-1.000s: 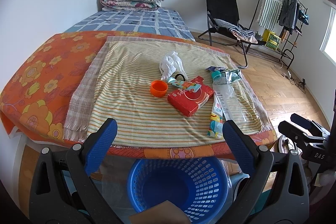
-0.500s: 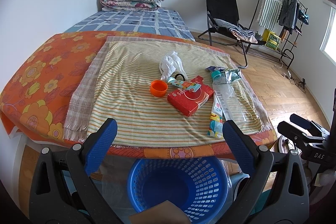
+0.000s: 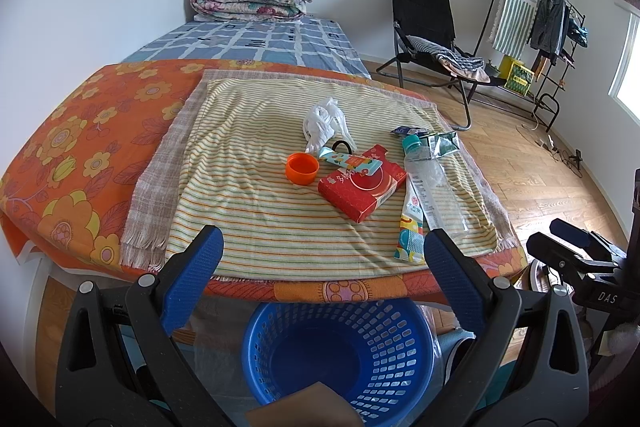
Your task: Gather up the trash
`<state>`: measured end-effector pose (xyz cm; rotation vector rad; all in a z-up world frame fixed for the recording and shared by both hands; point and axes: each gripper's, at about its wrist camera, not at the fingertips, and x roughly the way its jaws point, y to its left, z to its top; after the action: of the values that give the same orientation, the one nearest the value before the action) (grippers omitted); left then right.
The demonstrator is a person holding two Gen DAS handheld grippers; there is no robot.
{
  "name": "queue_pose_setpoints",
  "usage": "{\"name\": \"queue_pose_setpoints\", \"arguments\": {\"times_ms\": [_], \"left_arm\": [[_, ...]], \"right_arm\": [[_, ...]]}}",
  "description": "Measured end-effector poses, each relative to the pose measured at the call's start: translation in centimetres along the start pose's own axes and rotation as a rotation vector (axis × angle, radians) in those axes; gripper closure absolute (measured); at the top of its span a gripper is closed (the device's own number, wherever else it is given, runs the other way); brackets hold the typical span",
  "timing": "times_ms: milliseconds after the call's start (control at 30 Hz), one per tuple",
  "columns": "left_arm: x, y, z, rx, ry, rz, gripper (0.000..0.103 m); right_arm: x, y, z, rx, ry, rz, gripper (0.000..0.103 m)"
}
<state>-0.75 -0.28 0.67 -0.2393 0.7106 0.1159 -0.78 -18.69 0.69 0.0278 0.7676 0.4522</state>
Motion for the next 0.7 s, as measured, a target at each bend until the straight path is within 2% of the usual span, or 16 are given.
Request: {"name": "queue_pose_setpoints", "arguments": {"times_ms": [700], "left_arm": [[0.02,-0.03,-0.12,-0.001,0.000,0.001,0.001]], "right_arm": [[0.21,0.00,-0.22,0.000,0.010,-0.004,0.000]]}}
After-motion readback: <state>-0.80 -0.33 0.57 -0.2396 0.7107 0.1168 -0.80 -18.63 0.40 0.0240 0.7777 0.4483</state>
